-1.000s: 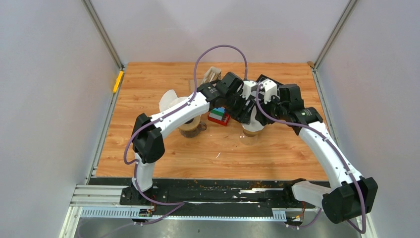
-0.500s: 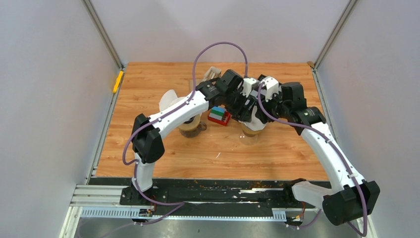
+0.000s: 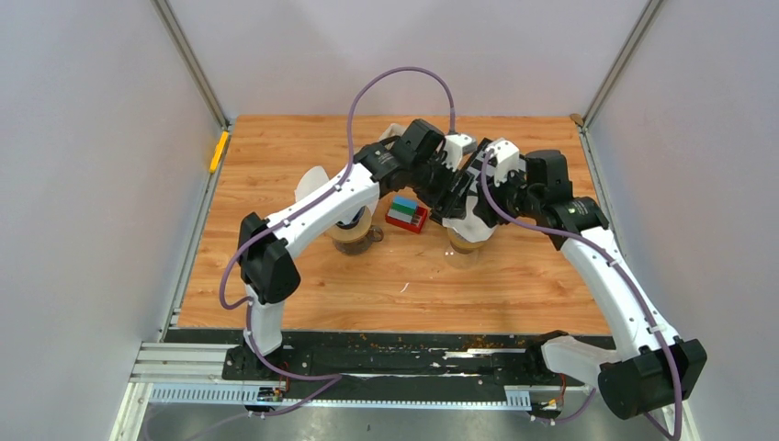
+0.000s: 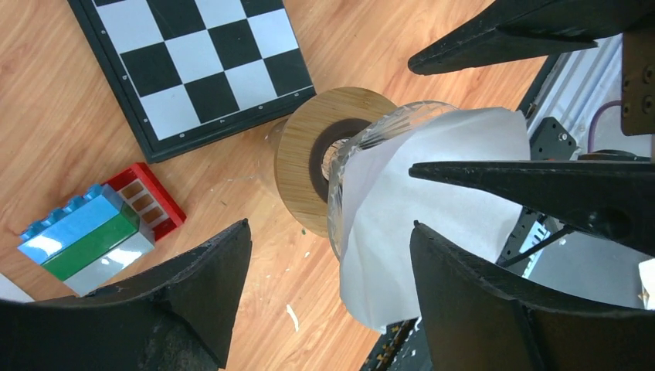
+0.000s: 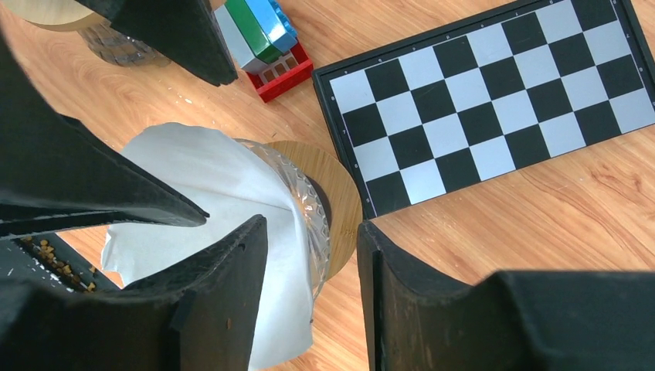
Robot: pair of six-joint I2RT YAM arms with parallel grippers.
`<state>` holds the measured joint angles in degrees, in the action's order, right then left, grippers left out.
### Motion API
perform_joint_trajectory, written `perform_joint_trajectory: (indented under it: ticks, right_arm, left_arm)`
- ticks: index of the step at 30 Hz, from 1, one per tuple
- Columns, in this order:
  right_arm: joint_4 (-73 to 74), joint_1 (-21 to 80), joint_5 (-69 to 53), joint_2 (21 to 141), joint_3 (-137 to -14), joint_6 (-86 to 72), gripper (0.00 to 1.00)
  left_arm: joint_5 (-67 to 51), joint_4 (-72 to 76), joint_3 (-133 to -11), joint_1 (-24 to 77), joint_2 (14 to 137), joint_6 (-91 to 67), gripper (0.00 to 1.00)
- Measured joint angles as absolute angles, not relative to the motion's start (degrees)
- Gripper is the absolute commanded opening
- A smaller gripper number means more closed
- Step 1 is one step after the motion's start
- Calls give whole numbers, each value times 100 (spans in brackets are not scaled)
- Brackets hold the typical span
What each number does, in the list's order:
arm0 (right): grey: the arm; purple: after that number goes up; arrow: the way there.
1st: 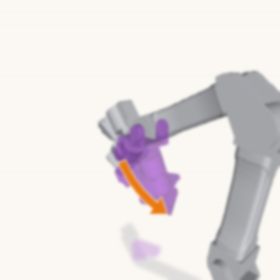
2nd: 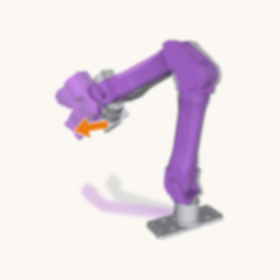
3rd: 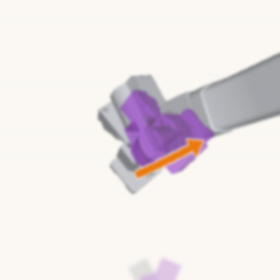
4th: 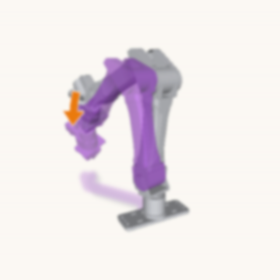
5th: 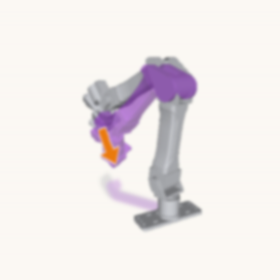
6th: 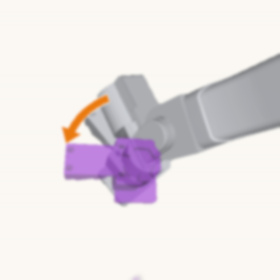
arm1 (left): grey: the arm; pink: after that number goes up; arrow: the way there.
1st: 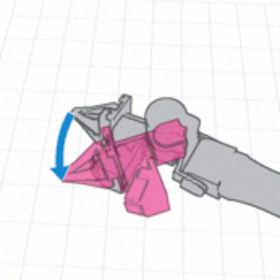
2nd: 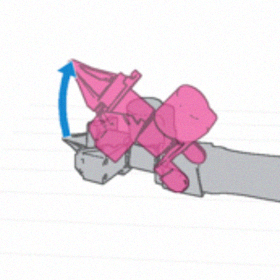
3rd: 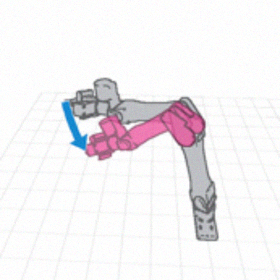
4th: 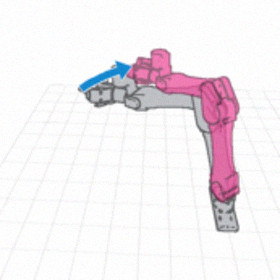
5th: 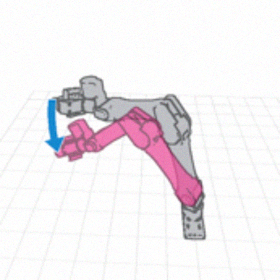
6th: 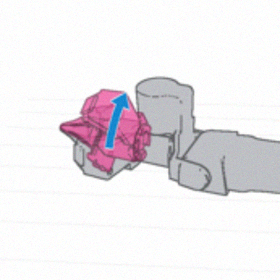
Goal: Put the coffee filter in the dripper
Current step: Adjust the coffee filter in the coffee dripper.
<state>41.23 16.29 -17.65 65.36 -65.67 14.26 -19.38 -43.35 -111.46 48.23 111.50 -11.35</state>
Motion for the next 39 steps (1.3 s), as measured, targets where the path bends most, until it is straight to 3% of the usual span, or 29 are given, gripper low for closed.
perform_joint_trajectory:
  ticks: [10,19,27,34,39]
  right_arm:
    - [4263,1555,-1999,6431,-6825,1428,51]
    - [4237,1396,-1984,6388,-7607,1441,63]
    - [3975,1341,-2121,6545,-8062,1328,82]
    - [3900,1470,-2342,7148,-8379,1326,86]
    - [3793,1640,-2458,7408,-8405,1313,86]
  left_arm:
    - [-2051,-4434,-11183,4740,10807,-963,88]
    - [-1511,-4351,-10884,4488,9627,-438,98]
    - [-882,-4171,-10055,3286,8281,-213,98]
    - [-878,-4427,-9445,1975,8208,-132,99]
    - [-1022,-4696,-9164,1675,8538,27,99]
